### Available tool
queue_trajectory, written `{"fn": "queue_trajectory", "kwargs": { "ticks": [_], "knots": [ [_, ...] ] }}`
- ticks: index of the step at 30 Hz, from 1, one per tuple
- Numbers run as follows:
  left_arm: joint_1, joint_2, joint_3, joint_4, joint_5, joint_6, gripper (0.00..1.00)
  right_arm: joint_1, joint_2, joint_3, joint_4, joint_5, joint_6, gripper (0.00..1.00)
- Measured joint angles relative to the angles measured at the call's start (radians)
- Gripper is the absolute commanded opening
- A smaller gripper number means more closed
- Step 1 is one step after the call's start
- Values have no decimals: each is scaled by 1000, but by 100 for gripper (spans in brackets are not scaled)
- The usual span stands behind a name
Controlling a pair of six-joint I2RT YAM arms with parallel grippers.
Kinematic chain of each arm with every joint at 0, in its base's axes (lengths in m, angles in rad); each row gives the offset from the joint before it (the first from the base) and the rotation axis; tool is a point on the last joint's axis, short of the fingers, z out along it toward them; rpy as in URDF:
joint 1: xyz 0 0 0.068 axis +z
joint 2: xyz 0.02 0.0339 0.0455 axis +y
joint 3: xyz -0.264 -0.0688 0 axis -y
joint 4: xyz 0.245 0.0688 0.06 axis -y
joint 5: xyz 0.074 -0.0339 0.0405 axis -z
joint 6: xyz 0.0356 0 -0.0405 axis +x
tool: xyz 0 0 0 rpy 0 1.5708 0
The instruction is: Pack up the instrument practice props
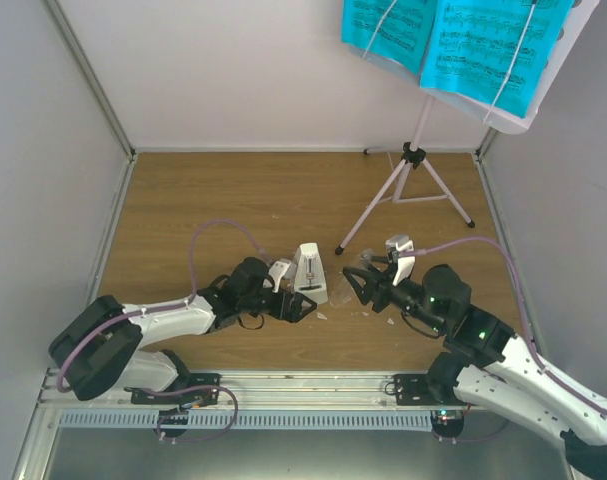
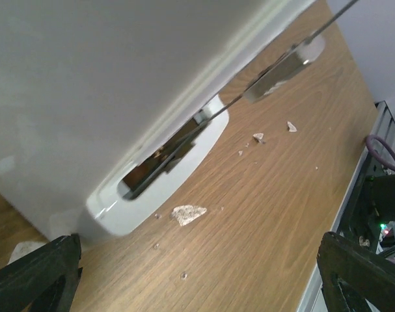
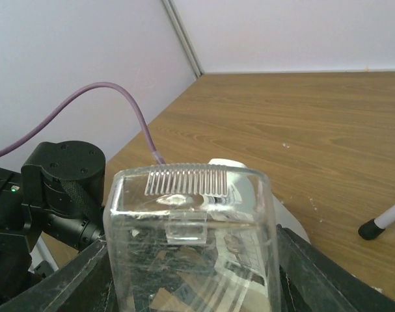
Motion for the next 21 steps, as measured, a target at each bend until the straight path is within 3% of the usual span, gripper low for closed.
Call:
{"fn": "queue_trajectory", "kwargs": {
  "ticks": [13,17,21],
  "knots": [
    [-63,145,123,58,15,55,99,0,-3,-9,-4,0,-18,53],
    [-54,108,126,42,-21,56,99,0,-8,-37,10,2,-48,52],
    [14,-31,123,-24,-48,54,99,0,1,-68,61,15,-89,52]
  ]
}}
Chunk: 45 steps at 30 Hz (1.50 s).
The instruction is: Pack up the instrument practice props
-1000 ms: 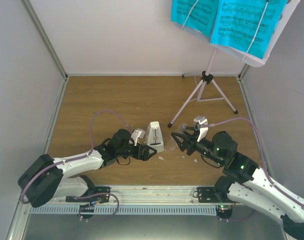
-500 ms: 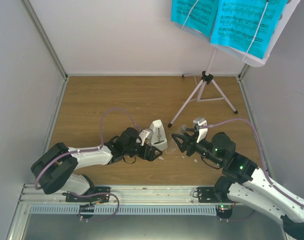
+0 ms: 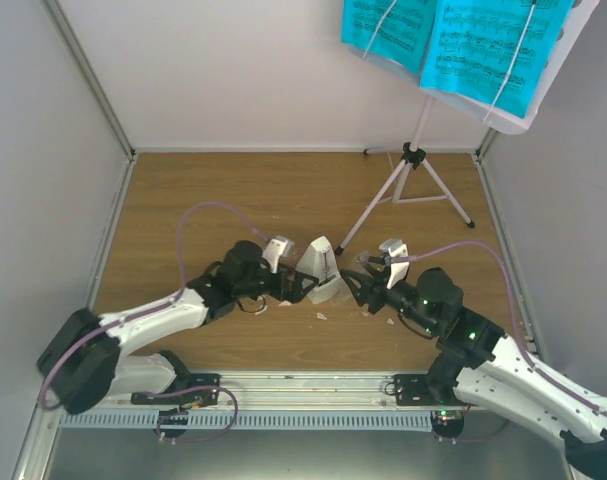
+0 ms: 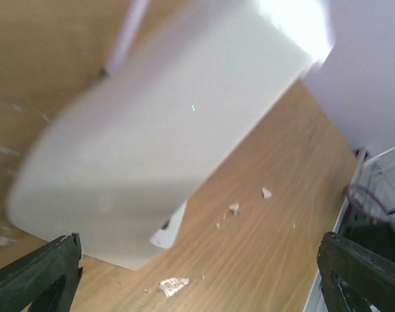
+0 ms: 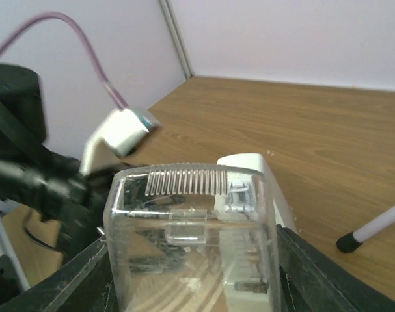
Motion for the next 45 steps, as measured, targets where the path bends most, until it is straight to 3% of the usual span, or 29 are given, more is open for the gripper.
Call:
{"fn": "queue_trajectory", "kwargs": {
  "ticks": [5,9,14,18,24,32,45],
  "knots": [
    [157,-169,34,-140,43,29,99,1,25,-58,131,55,-74,52],
    [349,-138,205,-306,137,103,99,1,48,-121,249,97,-134,52],
    [499,-96,364,-387,211,206,99,2,86,-227,423,130,-180,52],
    [518,-109,397,-373,182,267,99,2,143,-290,548,143,-204,52],
    [518,-239,247,-322,74,332,99,2,232,-315,687,142,-244,52],
    [518,-220,267,-346,-100,468,99,2,373,-317,859,113,-275,52],
    [518,-217,267,-367,-132,501,99,2,533,-329,992,93,-286,52]
  ]
}}
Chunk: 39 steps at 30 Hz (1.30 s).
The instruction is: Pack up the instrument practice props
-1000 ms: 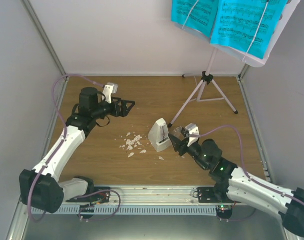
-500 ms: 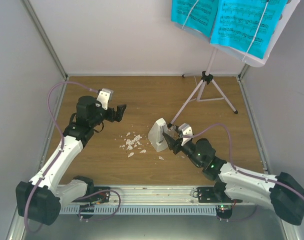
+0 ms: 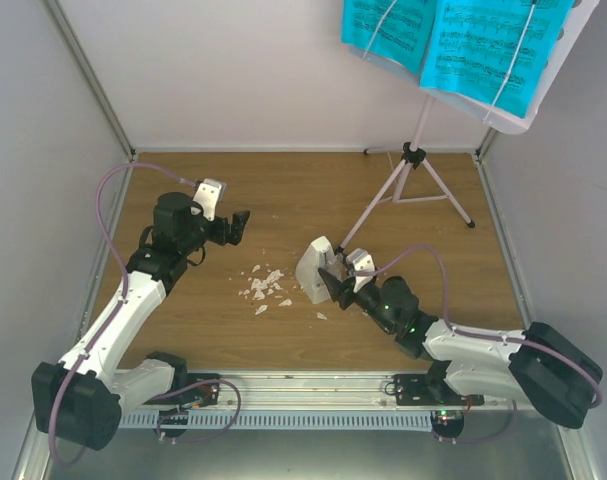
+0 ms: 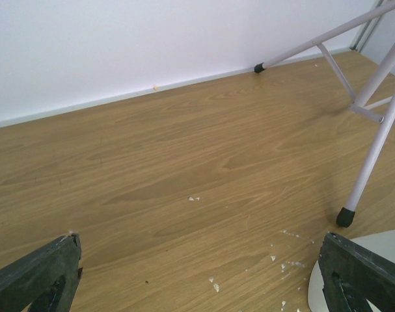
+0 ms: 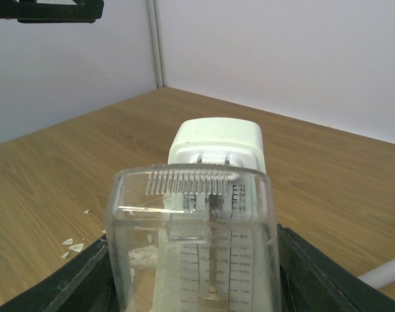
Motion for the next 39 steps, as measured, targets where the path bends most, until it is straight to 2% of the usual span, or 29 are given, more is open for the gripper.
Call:
{"fn": "queue_trajectory", "kwargs": {
  "ticks": [39],
  "knots": [
    [0,7,0,-2,0,0,99,0,158,-12,185,42,34,55]
  ]
}}
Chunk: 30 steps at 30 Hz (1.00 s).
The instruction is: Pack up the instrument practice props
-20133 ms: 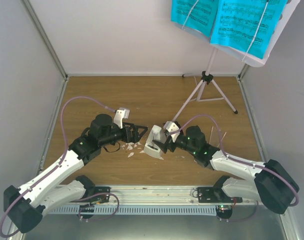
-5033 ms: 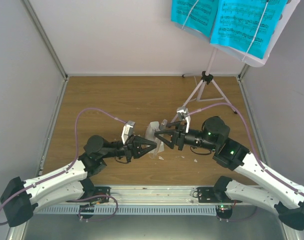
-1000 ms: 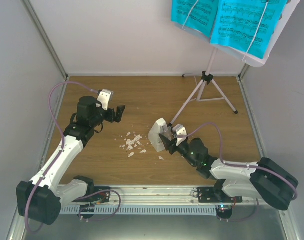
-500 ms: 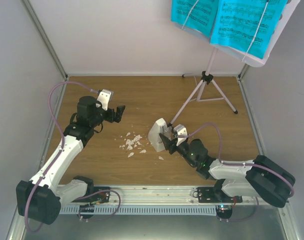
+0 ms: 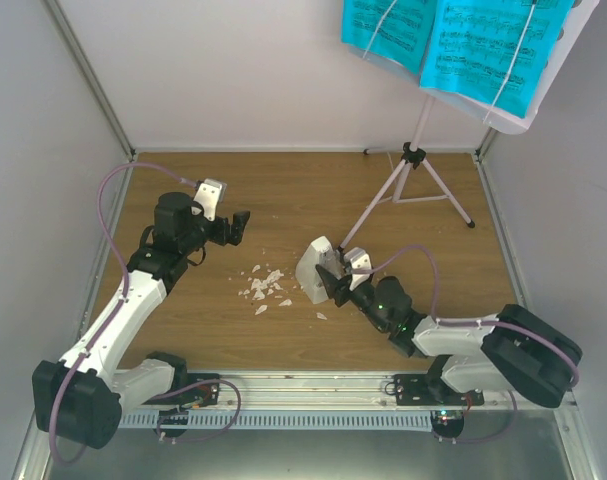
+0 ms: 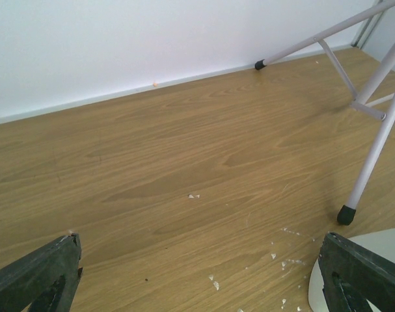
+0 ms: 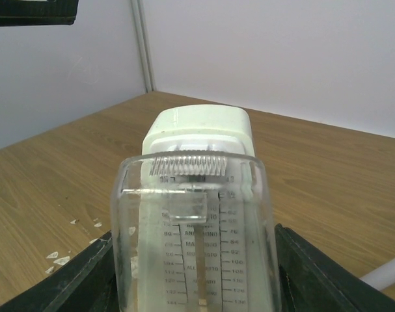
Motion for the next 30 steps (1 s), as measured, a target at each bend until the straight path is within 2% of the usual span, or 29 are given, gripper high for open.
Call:
{"fn": "queue_trajectory", "kwargs": {
  "ticks": [11,13,16,18,24,30],
  "knots": [
    [0,0,0,-5,1,0,99,0,79,29,50,6,8,66],
    [0,0,0,-5,1,0,99,0,82,29,42,6,12,72],
    [0,0,0,-5,4,0,99,0,88,29,-5,4,13,92],
    [0,0,0,-5,4,0,99,1,87,29,-42,4,2,99],
    [0,0,0,-5,4,0,99,3,22,29,-140,19,0,100],
    [0,1,0,-5,4,0,99,-3,-197,-10,-266,59,32,100]
  ]
}}
